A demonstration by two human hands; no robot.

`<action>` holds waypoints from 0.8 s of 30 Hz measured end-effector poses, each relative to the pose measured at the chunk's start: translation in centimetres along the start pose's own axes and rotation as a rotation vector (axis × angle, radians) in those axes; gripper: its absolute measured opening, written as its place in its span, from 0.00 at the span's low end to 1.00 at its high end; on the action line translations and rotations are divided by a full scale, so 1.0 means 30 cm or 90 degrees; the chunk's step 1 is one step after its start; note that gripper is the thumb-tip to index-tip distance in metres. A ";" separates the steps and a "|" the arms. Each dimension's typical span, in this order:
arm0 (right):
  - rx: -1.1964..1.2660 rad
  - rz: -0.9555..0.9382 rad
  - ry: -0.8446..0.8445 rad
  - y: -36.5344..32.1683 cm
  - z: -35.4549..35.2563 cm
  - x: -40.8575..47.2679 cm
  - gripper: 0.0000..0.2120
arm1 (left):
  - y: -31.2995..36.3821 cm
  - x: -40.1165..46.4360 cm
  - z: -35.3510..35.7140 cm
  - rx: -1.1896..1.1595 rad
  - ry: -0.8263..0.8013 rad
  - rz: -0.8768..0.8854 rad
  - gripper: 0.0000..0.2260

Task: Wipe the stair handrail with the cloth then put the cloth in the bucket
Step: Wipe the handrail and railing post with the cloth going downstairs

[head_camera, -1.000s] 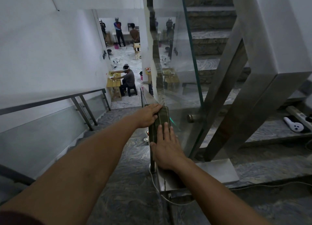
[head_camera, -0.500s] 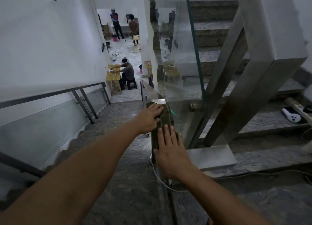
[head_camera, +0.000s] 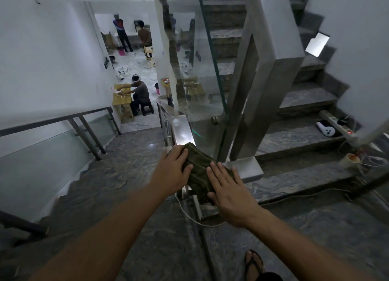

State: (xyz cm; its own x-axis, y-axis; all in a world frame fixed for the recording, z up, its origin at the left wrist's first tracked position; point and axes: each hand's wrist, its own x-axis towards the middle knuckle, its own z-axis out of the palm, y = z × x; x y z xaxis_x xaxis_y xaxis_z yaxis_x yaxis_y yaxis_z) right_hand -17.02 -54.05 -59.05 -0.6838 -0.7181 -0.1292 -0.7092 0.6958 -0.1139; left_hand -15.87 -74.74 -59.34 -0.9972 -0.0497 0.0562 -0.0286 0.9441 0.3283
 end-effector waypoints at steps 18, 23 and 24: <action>0.050 0.116 0.250 0.422 0.044 -0.131 0.26 | 0.439 0.007 0.131 0.113 -0.079 0.122 0.23; 0.117 0.193 0.266 0.484 0.001 -0.230 0.18 | 0.528 0.084 0.165 0.160 -0.105 0.234 0.24; 0.136 0.203 0.272 0.498 -0.002 -0.256 0.17 | 0.542 0.102 0.168 0.178 -0.107 0.248 0.25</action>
State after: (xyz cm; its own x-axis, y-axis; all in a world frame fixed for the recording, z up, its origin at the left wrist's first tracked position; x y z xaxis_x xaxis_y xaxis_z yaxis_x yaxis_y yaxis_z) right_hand -22.37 -38.15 -59.69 -0.8985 -0.3833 0.2141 -0.4363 0.8342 -0.3374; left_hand -19.74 -57.88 -58.59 -0.9339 0.3556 -0.0361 0.3538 0.9341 0.0473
